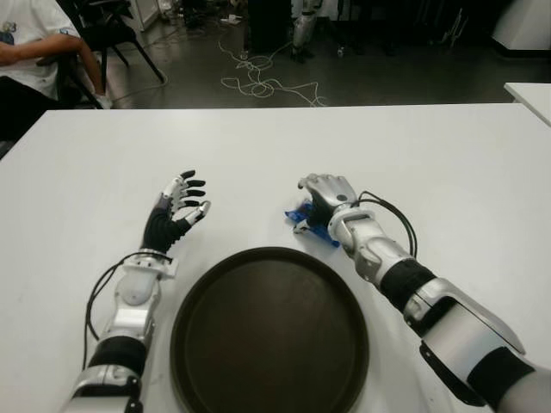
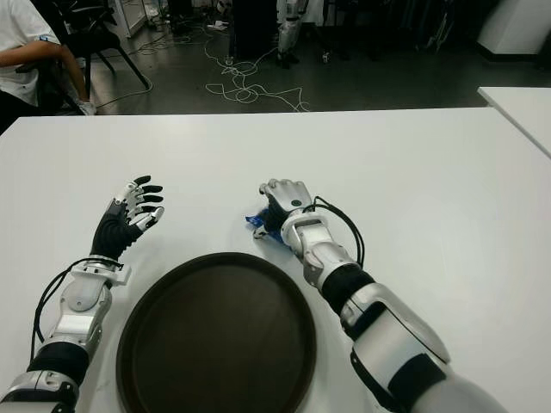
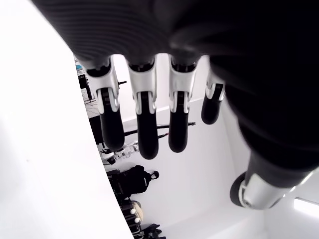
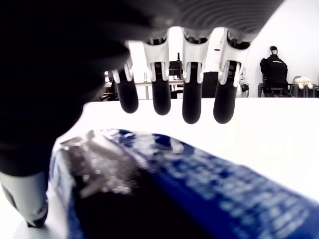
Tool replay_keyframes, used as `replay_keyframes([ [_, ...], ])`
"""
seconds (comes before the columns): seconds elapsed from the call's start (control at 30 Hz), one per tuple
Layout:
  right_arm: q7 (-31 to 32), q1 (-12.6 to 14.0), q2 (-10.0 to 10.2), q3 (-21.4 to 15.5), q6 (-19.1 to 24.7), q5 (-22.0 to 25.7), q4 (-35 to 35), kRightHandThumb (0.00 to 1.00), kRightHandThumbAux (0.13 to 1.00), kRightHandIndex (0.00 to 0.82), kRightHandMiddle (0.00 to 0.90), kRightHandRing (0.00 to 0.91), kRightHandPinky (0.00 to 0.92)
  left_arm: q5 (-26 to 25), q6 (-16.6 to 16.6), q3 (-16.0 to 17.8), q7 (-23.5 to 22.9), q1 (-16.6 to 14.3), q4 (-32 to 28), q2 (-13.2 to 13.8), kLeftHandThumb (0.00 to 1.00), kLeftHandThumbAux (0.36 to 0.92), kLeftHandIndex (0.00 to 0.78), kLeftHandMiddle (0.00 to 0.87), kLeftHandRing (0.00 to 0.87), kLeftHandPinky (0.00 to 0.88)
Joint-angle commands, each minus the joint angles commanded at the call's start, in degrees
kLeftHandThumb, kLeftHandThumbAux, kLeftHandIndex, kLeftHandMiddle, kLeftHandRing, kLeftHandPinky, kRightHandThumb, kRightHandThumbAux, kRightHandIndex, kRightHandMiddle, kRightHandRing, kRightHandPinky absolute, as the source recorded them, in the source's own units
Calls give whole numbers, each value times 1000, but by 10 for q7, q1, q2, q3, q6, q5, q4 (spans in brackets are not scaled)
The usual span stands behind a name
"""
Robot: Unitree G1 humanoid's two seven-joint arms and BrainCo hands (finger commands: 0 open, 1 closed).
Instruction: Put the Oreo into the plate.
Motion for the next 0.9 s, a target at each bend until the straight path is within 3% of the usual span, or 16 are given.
replay_keyframes([
  [0.27,3,-1,-3,-3,-4,-1,-1,0,822,277,257,270,332,0,7,0,-1,-1,-2,0,111,664,153,249,251,247],
  [0.6,29,4,-14,-3,-4,-1,-30,0,818,273,241,254,308,-2,10,0,-2,-4,0,0,127,630,148,257,262,264],
  [0.9,91,38,-34,-2,19,-4,-127,0,826,226,187,223,280,0,3,0,-1,-9,10,1,126,653,150,257,261,266],
])
